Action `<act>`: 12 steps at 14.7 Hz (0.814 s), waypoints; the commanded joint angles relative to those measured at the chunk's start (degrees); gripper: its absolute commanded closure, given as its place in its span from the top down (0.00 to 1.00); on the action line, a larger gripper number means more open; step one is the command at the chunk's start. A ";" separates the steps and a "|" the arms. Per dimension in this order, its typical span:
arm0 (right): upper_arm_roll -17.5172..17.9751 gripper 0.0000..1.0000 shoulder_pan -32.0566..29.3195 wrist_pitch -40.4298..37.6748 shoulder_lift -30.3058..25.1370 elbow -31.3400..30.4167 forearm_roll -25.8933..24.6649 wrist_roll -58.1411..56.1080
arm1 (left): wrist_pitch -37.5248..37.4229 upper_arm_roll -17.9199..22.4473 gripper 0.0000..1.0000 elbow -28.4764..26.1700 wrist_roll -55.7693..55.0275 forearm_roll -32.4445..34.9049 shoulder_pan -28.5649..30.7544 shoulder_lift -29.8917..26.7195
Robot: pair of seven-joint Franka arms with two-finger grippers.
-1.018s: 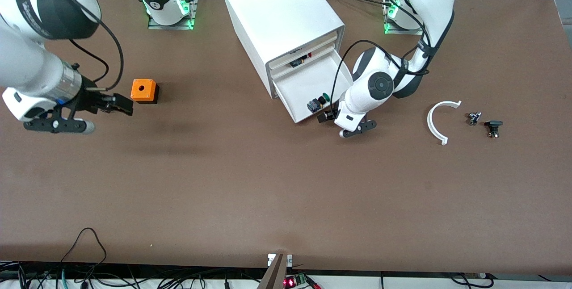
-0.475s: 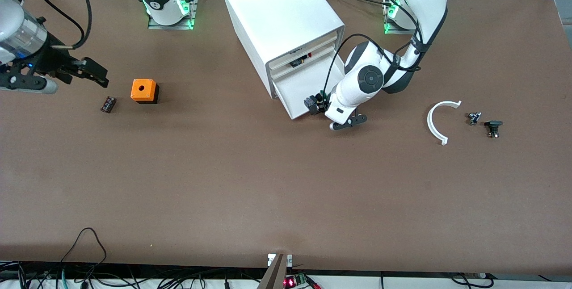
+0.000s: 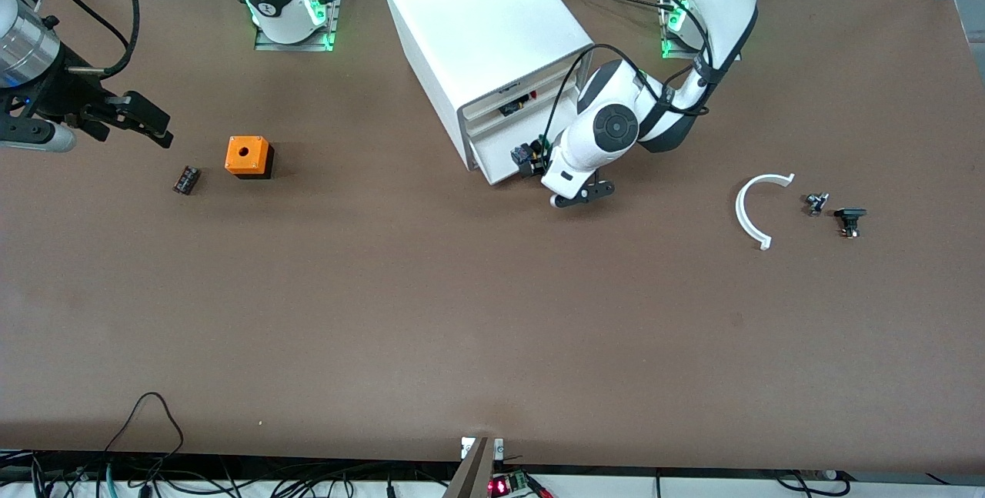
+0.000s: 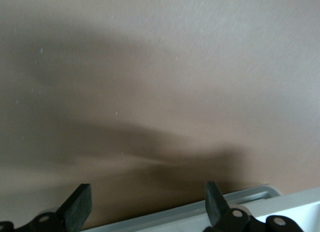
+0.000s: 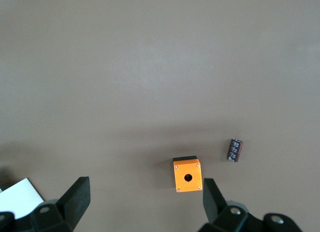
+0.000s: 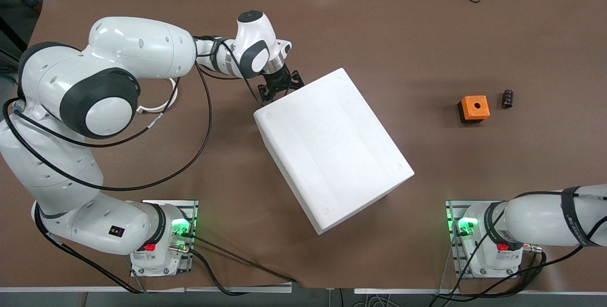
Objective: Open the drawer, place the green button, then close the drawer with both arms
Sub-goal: 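Push the drawer shut with the left gripper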
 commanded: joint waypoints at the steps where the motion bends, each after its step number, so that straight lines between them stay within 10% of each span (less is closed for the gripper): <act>1: 0.04 1.00 0.00 -0.30 0.79 1.93 0.78 -1.77 | -2.11 -0.83 1.00 -1.69 -1.33 -0.04 -0.13 -2.02; 12: 0.39 1.00 0.27 -3.91 2.99 6.68 0.69 -1.77 | -2.46 -6.90 1.00 -1.86 -7.92 -1.72 0.13 -1.50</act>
